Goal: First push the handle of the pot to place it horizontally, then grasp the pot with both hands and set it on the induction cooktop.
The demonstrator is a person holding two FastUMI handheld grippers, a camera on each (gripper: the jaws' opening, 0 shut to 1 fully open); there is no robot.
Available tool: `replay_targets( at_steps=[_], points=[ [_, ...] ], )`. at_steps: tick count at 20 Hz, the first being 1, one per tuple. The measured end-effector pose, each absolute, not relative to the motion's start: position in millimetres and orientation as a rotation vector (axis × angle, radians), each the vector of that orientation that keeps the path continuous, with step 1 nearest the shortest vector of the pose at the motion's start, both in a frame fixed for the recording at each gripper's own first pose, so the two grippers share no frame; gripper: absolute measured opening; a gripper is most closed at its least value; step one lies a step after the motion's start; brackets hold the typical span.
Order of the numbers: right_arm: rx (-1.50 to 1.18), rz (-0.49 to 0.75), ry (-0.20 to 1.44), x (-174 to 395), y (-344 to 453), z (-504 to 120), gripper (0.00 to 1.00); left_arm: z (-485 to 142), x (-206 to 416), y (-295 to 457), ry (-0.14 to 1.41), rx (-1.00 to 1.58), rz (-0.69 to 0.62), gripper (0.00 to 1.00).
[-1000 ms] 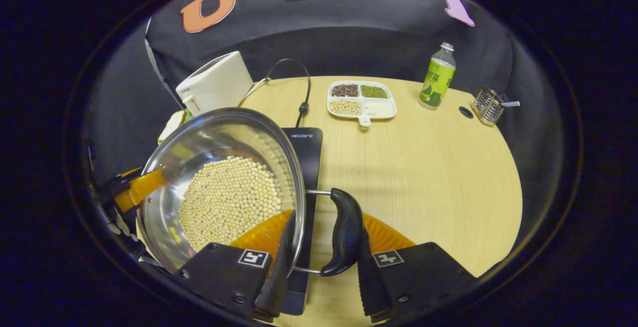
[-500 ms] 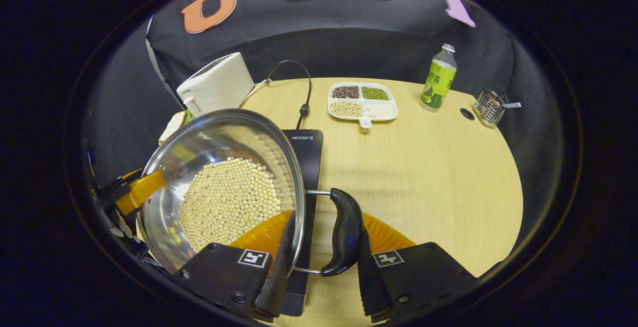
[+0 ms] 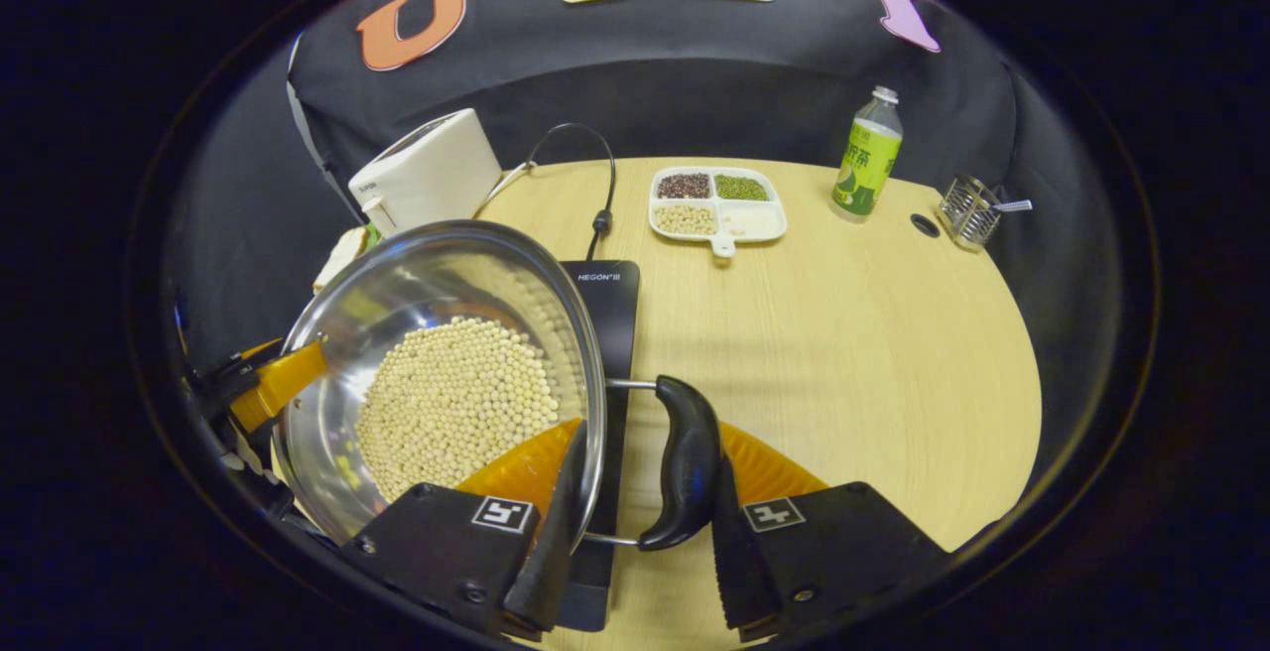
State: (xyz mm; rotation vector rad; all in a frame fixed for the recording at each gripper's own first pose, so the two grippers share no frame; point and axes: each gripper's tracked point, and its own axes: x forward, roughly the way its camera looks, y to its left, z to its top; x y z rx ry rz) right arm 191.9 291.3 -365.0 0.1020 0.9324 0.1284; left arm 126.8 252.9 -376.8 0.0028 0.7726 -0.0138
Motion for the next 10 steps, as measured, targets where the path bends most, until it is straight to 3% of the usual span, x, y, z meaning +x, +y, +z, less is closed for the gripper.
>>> replay_targets(
  at_steps=[2, 3, 5, 6, 8, 10],
  points=[
    [0.084, 0.138, 0.904, 193, 289, -364, 0.66, -372, 129, 256, 0.751, 0.016, -0.001, 0.62],
    [0.087, 0.132, 0.862, 196, 288, -358, 0.73, -361, 137, 264, 0.694, 0.035, 0.032, 0.58],
    [0.081, 0.126, 0.747, 203, 282, -333, 0.77, -341, 142, 270, 0.634, 0.058, 0.059, 0.97],
    [0.051, 0.132, 0.708, 205, 278, -322, 0.73, -334, 137, 272, 0.620, 0.076, 0.074, 0.96],
    [0.002, 0.166, 0.635, 202, 276, -296, 0.82, -311, 131, 274, 0.569, 0.102, 0.107, 0.97],
    [-0.020, 0.181, 0.567, 192, 267, -270, 0.81, -283, 119, 266, 0.515, 0.106, 0.126, 0.96]
  ],
)
